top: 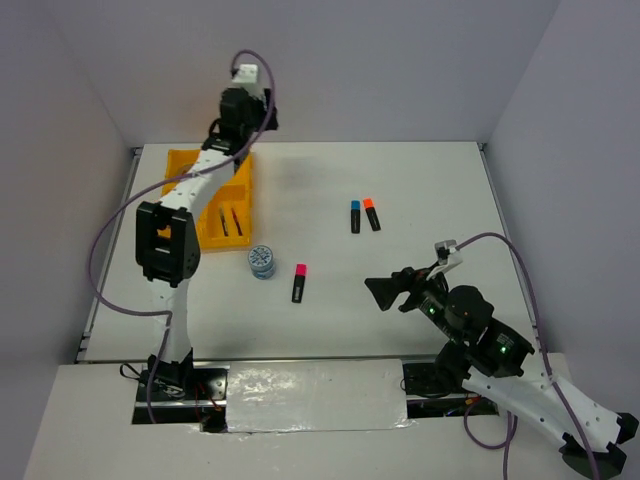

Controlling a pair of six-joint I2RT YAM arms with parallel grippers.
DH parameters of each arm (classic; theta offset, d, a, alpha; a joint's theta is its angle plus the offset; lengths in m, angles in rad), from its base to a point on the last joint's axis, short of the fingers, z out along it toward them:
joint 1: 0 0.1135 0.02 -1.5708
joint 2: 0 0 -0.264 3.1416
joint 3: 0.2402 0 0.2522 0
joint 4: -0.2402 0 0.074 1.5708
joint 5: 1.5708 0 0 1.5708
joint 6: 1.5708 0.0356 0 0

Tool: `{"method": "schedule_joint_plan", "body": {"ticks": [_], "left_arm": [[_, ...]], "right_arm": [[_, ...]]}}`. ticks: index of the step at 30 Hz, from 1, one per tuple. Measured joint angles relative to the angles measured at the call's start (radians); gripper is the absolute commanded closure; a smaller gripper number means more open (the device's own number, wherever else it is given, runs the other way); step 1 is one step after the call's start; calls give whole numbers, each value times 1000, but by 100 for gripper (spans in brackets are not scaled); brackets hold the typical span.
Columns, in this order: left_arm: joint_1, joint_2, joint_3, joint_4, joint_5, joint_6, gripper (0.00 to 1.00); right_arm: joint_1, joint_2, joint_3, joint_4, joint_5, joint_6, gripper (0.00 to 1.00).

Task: Sort the stationery into containers
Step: Pick up the stationery from the center of the board, then place the stationery in the storage box.

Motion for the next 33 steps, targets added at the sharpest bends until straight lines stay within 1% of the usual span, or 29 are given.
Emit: {"method": "schedule_joint_plan", "body": {"ticks": [3,6,11,15,20,27,29,33], "left_arm": [[106,-15,48,-28,-19,6,100],[158,0,81,-79,-20,27,100],[167,67,91,-137,2,33,100],[164,101,50,-146,-8,34,100],[184,110,16,-151,-4,27,100],[229,112,14,-138,-1,25,99],[235,117,14,-134,-1,25,95],[236,128,5,-125,-1,26,83]], "right_arm": [[0,23,-8,33,-23,4,0],[0,48,-12,50,-45,10,0],[0,75,-12,64,-62,10,0],[0,97,-13,83,-81,10,0],[0,140,-13,97,-100,10,0],[0,195,-13,130,-117,6,0],[0,206,-13,133,-121,5,0],[0,225,-13,135,-123,-2,0]]}}
